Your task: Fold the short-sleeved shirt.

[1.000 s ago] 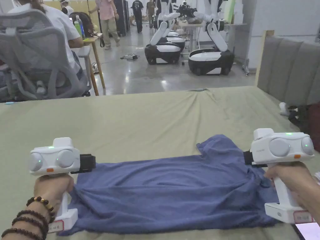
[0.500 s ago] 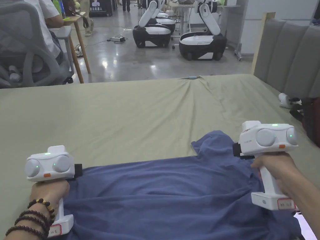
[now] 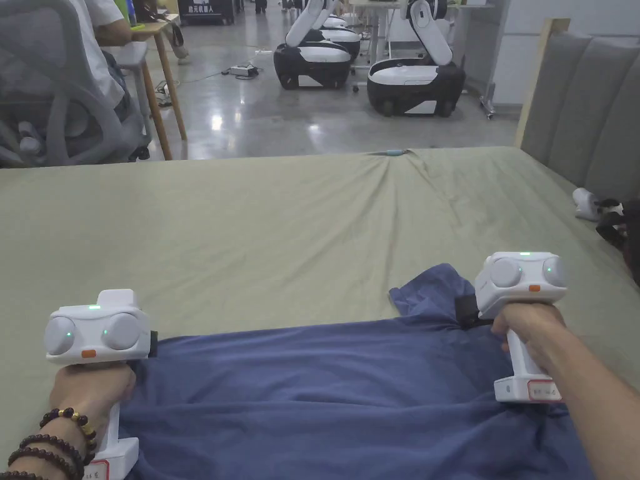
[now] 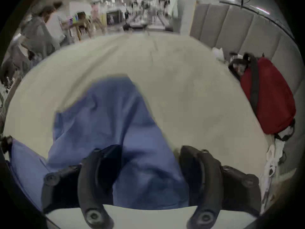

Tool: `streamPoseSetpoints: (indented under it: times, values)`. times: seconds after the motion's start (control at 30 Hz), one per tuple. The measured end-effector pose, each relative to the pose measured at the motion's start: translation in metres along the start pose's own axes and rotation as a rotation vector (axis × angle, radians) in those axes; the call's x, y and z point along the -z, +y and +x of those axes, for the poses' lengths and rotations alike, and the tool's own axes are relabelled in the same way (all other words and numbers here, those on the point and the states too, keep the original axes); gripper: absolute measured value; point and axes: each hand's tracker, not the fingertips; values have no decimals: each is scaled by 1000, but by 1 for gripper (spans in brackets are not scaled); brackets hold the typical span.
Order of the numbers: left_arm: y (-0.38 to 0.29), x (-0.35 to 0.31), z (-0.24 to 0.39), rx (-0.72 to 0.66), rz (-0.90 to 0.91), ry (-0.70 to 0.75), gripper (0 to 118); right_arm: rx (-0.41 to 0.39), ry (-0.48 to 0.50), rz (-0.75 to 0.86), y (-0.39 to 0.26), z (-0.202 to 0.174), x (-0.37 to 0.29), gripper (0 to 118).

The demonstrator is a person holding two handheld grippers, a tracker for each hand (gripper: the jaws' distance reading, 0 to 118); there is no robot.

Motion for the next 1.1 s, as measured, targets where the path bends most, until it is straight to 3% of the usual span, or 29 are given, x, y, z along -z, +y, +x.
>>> streamPoseSetpoints:
  times: [0.03,0.07,0.13,0.17,0.2,0.3,0.43,0.6,0.77,0.97,1.1]
  values:
    - [0,1,1,3,0,0,1,3,-11,140,-5,-1,-9,75]
    - [-3,-2,2,4,1,3,2,4,-7,82,-4,-5,-13,72]
    - [-2,-3,3,7,1,10,2,-21,3,85,8,-4,-1,42]
    - [-2,-5,4,11,5,13,1,-34,0,92,12,-4,0,16]
    - [-2,-9,3,8,13,17,1,-36,-6,96,14,-5,0,1]
    - [-1,-32,-1,2,61,11,2,-74,33,117,0,-12,-31,1]
    - [-3,-78,-16,-19,118,-15,2,-85,10,196,-24,-9,-87,1]
    - [-28,-145,-35,-22,173,-28,2,-50,79,283,-66,15,-165,1]
    - [-82,-193,-52,-22,202,-37,2,-181,35,337,-154,24,-234,1]
    - [-153,-188,-57,-10,31,-48,2,-209,101,241,-215,45,-217,1]
    - [-170,-169,-48,-21,-31,-44,2,-152,61,102,-229,43,-181,2]
